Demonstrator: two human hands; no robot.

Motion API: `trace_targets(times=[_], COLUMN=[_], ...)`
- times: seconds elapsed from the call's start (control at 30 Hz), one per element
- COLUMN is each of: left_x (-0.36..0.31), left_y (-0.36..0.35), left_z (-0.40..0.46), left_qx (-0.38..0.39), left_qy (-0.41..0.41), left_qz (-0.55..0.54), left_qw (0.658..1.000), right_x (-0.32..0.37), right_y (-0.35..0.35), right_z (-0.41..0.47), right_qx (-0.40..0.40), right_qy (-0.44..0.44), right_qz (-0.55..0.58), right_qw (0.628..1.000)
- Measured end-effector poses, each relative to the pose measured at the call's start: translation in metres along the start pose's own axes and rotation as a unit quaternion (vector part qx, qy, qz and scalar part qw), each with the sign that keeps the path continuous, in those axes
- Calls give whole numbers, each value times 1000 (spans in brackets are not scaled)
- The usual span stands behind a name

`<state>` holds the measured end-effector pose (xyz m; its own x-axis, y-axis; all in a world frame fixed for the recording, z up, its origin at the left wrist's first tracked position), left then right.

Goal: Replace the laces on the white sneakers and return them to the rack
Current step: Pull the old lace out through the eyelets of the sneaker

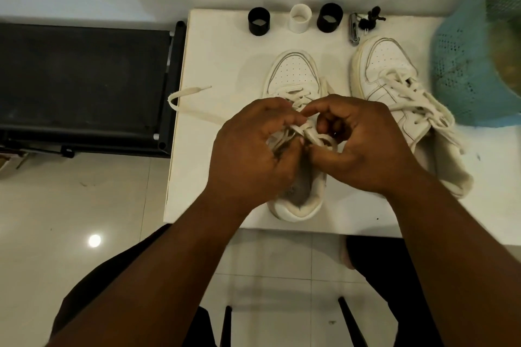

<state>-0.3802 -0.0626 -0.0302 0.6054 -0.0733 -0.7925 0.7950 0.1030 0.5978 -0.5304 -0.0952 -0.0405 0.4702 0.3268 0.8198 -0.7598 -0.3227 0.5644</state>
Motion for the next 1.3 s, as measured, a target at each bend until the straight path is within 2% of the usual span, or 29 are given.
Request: trace_targets(times=[0.1, 0.17, 0.3, 0.37, 0.43, 0.5, 0.57, 0.67, 0.73, 0.9, 1.07, 1.23, 1.3], left_x=[-4, 2, 22, 34, 47, 53, 43, 21, 19, 16, 21, 52, 45], left_y=[3, 7, 5, 0, -1, -1, -5, -8, -7, 9, 2, 14, 14], left_z=[-1, 1, 8, 10, 11, 13, 15, 12, 12, 13, 14, 19, 20], left_qx=[-30, -36, 12, 30, 12, 10, 63, 117, 85, -10, 6, -47, -28], left_qy=[-1, -2, 60, 118, 176, 191, 153, 45, 30, 24, 29, 191, 155], left_qz=[39, 16, -129, -237, -336, -361, -341, -223, -153, -89, -8, -118, -146], left_qw=[999, 999, 990, 964, 925, 913, 925, 967, 984, 996, 1000, 973, 977], right_x=[-2, -4, -7, -8, -10, -11, -10, -8, -8, -10, -12, -12, -12], right_y=[1, 2, 1, 1, 2, 2, 1, 1, 1, 1, 1, 1, 0], right_z=[0, 0, 0, 0, -1, -2, -2, -1, -1, -1, -1, -2, -2], right_qx=[0, -3, -5, -4, -7, -8, -8, -11, -10, -8, -9, -11, -11], right_qy=[0, -3, -14, -18, -24, -27, -27, -22, -18, -23, -25, -26, -23], right_qz=[-1, 1, 17, 19, 24, 30, 29, 28, 24, 28, 28, 34, 32], right_qw=[1000, 1000, 1000, 1000, 999, 999, 999, 999, 999, 999, 999, 999, 999])
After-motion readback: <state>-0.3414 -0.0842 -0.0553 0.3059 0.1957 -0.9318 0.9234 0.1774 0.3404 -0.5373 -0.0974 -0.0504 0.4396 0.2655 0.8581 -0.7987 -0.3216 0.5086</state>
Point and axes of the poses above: each hand's wrist, its own z-axis towards the middle knuckle, its own y-axis out of the back of the hand, x = y × z, the point moved 9 cm from there along z, towards the middle knuckle, and after that the axes turned 8 degrees about y, right-handed, at the moved point
